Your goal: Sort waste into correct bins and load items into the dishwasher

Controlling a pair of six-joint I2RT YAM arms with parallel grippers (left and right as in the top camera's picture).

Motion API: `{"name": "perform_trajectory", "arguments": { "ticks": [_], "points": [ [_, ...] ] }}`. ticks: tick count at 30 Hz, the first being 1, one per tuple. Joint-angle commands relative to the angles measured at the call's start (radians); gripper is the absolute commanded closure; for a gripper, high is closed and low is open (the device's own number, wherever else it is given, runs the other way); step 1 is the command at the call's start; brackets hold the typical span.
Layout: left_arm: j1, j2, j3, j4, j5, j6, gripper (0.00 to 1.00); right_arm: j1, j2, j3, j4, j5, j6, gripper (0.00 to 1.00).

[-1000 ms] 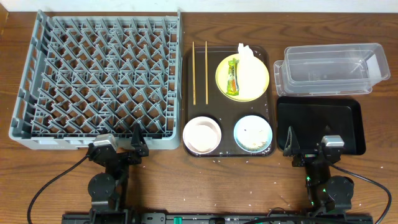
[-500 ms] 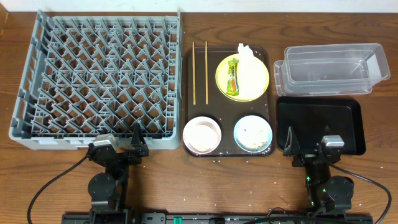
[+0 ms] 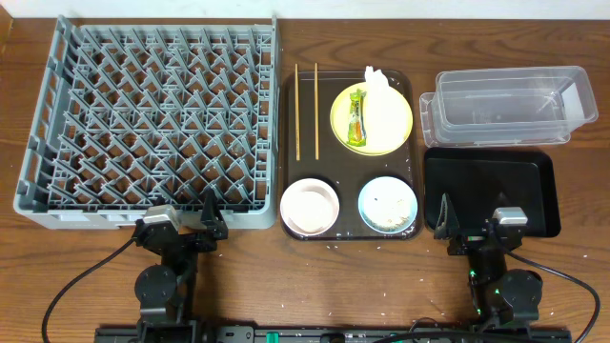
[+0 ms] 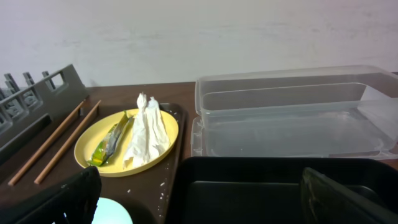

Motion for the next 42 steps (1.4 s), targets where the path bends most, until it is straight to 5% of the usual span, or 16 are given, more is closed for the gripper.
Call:
{"name": "perform_trajectory", "arguments": {
  "ticks": [1, 42],
  "points": [
    [0.002, -0.003, -0.014, -0.04, -0.013, 0.002, 0.02, -0.019, -0.001, -0.002, -0.005, 0.006, -0.01, 0.01],
    [0.003, -0.003, -0.014, -0.037, -0.047, -0.002, 0.02, -0.019, -0.001, -0.002, -0.005, 0.006, -0.01, 0.01]
  ]
}}
